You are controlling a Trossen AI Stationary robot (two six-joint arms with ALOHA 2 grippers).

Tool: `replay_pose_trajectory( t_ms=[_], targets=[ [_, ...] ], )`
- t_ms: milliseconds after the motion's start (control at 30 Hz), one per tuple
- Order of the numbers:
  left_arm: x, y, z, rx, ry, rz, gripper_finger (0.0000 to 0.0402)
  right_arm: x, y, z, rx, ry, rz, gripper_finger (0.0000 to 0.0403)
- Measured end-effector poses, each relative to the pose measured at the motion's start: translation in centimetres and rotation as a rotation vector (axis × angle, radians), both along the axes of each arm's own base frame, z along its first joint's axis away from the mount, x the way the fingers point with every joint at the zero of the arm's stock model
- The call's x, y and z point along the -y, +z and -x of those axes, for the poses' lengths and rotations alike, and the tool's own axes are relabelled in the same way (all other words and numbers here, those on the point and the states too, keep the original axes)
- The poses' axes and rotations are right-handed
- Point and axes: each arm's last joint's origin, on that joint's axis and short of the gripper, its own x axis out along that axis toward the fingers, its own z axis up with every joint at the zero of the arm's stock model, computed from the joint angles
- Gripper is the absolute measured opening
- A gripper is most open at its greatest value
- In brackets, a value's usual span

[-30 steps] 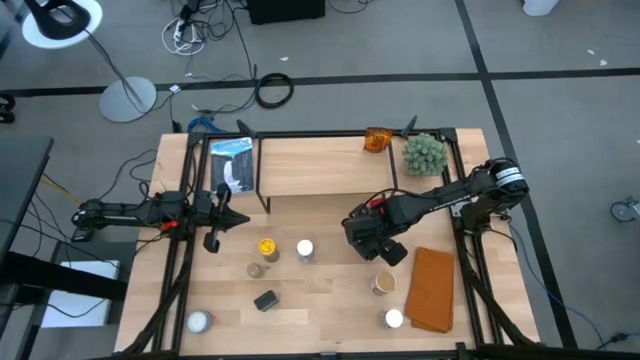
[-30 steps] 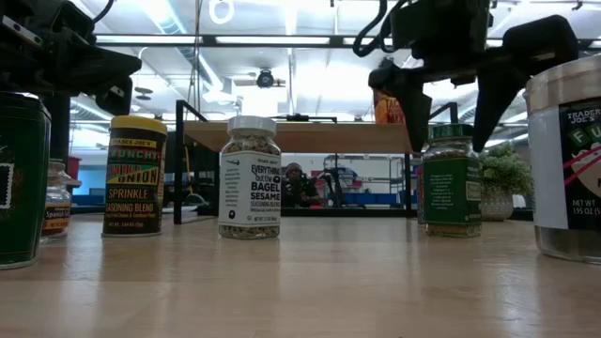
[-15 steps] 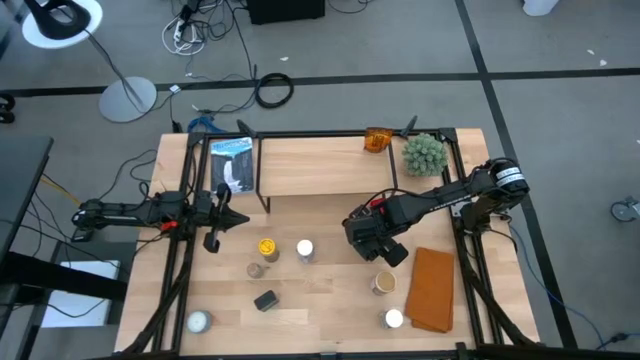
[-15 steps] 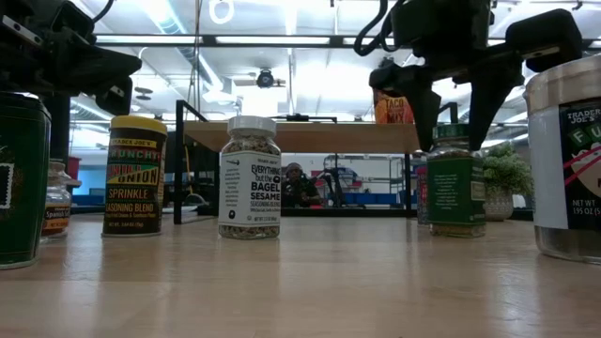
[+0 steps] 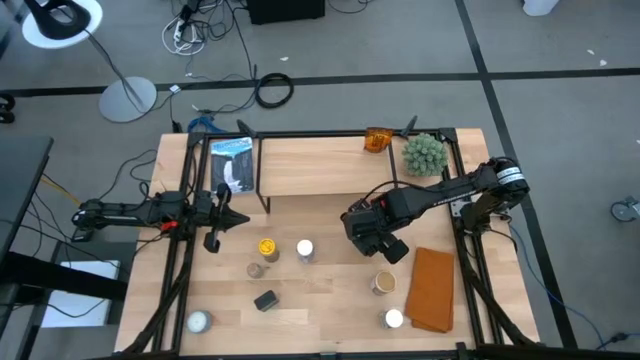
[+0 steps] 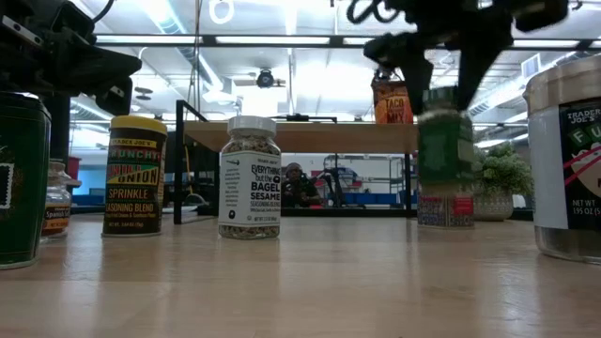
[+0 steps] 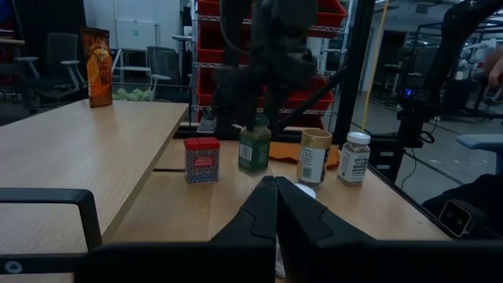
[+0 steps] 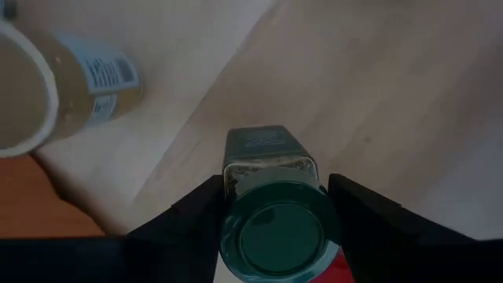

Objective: Shelf spices
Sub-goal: Put the green seasoning bottle on the shelf

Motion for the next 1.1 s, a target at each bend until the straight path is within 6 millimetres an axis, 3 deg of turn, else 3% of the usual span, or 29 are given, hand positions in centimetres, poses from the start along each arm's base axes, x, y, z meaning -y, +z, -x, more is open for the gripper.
replay_pose_trajectory(
  t_ms=[267, 533, 900, 1100],
  targets=[
    [0.0, 0.0, 0.0, 0.000, 0.000, 0.000, 0.0007, 2.0, 6.2, -0.1, 0.058, -0.118, -0.016, 0.0204],
    [0.0, 0.0, 0.0, 0.000, 0.000, 0.000, 0.0007, 6.1, 11.4, 1.3, 0.105, -0.232, 0.090, 0.0212],
    [0.0, 0.0, 0.0, -0.001, 0.000, 0.000, 0.0007, 13.6, 12.1, 2.6, 0.080, -0.432, 0.112, 0.0212],
    [0.0, 0.0, 0.0, 0.000, 0.000, 0.000, 0.0007, 16.7, 12.1, 3.6, 0.076, -0.561, 0.028, 0.0213]
  ],
)
